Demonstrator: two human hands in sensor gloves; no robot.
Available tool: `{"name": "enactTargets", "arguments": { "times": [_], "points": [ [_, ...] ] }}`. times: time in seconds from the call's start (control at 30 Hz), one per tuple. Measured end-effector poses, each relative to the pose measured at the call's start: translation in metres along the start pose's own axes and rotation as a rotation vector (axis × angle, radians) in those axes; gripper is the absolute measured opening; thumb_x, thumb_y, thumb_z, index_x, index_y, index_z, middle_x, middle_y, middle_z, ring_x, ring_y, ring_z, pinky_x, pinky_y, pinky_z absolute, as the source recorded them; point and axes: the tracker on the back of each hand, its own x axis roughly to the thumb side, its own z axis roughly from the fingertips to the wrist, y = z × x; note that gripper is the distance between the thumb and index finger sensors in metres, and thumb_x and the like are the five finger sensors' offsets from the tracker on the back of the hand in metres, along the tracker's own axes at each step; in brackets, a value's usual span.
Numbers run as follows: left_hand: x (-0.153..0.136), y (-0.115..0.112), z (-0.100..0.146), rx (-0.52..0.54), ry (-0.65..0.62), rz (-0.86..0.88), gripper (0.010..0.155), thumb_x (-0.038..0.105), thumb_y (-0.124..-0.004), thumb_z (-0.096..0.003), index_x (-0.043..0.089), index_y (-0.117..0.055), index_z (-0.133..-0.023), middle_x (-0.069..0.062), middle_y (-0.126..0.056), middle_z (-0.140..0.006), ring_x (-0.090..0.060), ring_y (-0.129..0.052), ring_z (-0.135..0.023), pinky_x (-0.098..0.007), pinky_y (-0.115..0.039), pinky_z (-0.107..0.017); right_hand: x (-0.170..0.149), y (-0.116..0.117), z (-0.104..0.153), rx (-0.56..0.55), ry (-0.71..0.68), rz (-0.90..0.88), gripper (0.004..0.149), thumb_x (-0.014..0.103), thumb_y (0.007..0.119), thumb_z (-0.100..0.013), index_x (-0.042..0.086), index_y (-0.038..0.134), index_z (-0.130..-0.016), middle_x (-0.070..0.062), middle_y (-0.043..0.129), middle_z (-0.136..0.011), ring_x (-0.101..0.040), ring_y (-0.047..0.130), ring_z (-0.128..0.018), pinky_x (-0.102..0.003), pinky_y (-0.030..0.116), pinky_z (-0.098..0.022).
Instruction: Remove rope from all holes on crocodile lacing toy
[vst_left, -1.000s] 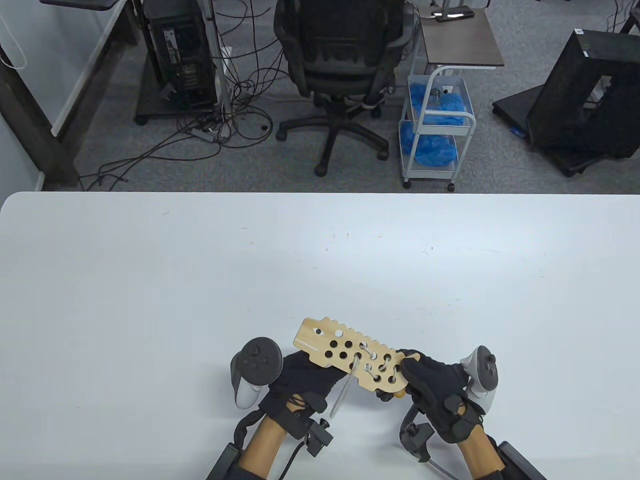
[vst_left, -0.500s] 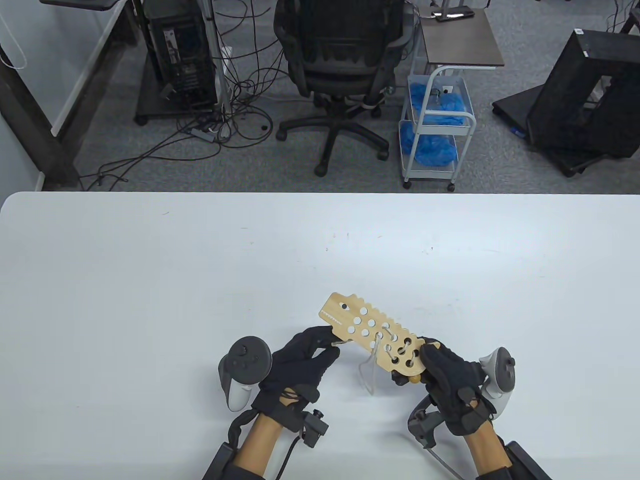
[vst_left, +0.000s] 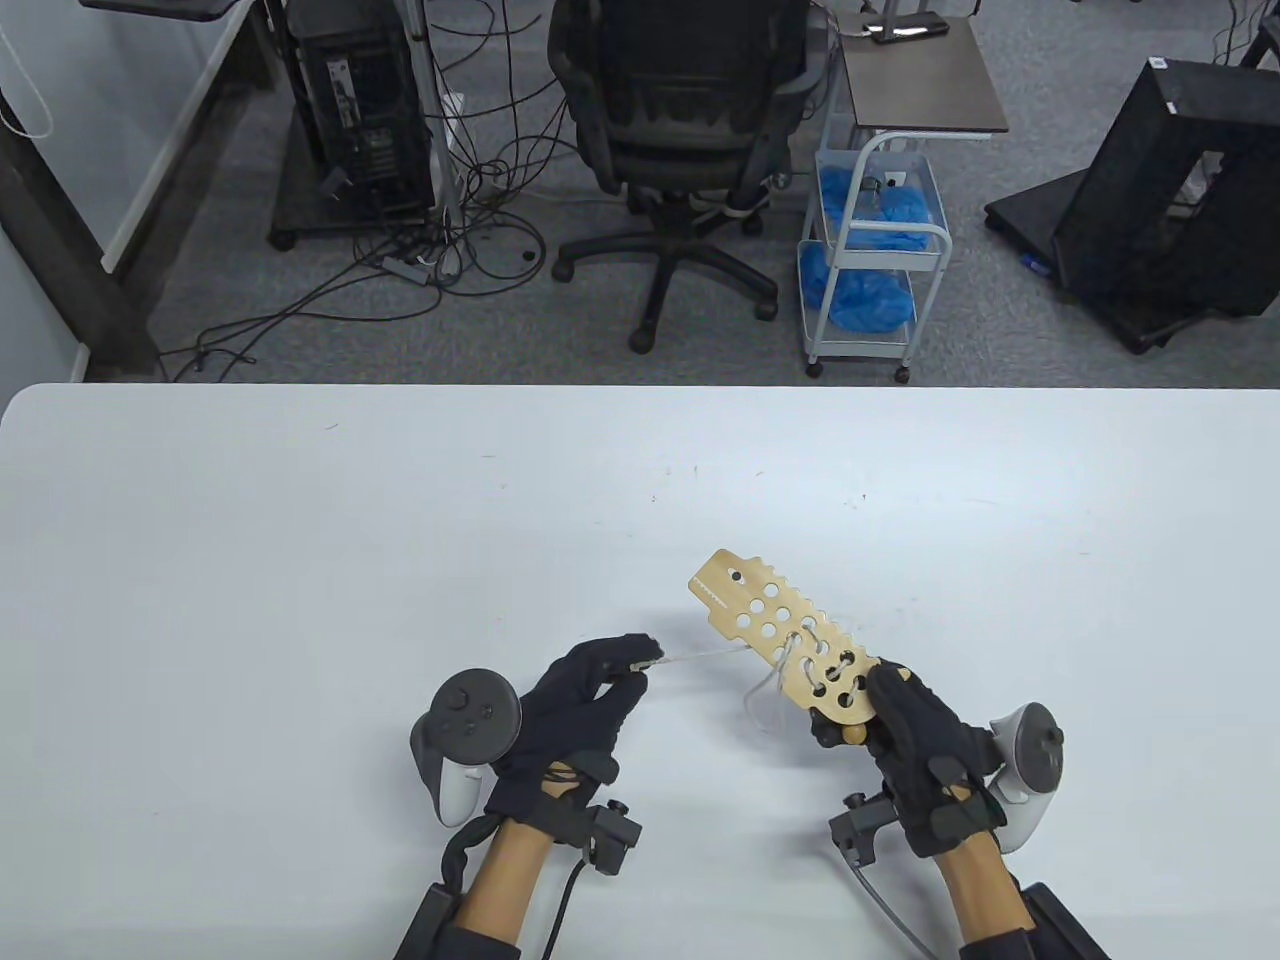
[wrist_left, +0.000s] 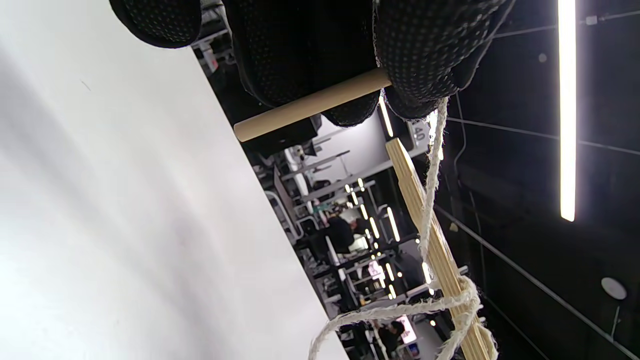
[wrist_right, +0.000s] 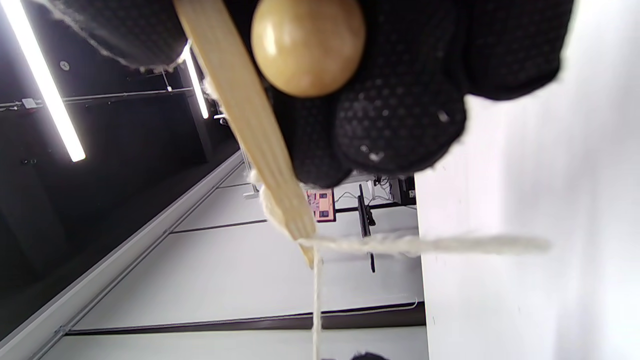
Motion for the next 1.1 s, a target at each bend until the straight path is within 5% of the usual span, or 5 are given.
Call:
{"name": "enactTargets", "arguments": {
  "times": [1.1],
  "points": [
    [-0.029, 0.041, -0.001, 0.173, 0.114, 0.087, 0.046, 0.034, -0.082, -0.0497, 0.044, -0.080, -0.095, 0.002, -0.087, -0.099, -0.024, -0.082, -0.090, -0.063, -0.063, -0.071, -0.004, -0.040, -0.004, -0.189, 0.029, -0.029, 0.051, 0.039, 0.077, -0.047, -0.001, 0.082, -0.077, -0.023, 0.099, -0.058, -0.037, 0.099, -0.040, -0.061, 0.077, -0.039]
  ]
}}
